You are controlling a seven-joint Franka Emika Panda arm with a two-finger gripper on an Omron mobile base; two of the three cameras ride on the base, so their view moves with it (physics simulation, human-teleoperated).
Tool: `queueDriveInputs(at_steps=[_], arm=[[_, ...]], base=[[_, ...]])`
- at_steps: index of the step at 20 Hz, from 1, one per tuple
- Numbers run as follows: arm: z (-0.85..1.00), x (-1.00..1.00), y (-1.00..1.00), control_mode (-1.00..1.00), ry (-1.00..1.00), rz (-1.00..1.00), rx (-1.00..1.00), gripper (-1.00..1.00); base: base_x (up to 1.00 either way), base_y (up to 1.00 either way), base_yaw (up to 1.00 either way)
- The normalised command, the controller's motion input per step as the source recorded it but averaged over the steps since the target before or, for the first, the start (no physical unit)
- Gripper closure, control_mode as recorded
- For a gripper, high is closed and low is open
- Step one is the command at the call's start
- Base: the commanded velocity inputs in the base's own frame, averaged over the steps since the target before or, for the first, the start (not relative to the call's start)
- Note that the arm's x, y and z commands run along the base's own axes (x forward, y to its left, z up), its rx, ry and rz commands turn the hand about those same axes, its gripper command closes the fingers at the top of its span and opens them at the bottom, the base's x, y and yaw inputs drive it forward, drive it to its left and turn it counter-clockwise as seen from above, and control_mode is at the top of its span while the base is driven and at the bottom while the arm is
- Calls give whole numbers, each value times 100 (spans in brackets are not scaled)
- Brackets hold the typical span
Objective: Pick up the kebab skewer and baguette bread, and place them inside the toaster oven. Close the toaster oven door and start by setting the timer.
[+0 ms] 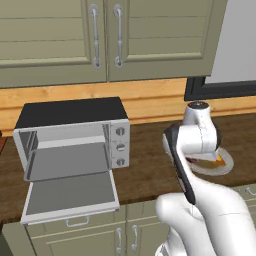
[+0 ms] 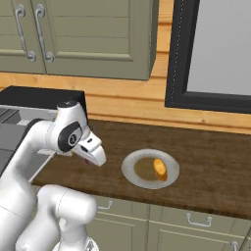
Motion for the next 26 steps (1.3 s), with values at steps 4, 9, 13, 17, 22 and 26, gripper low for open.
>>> queueDriveInputs(at_steps=[4, 9, 13, 17, 22, 26], arm=[[71, -48, 100, -100, 0, 0, 0, 100], [50, -23, 100, -100, 4, 0, 0, 100], [24, 0, 100, -100, 9, 1, 0, 100], [11, 0, 100, -100, 3, 2, 0, 100], [0, 4, 100, -100, 0, 0, 4, 100], [-8, 24, 100, -100, 0, 0, 10, 100]], base=[[0, 0, 0], [0, 0, 0], [0, 0, 0], [0, 0, 0], [0, 0, 0], [0, 0, 0]])
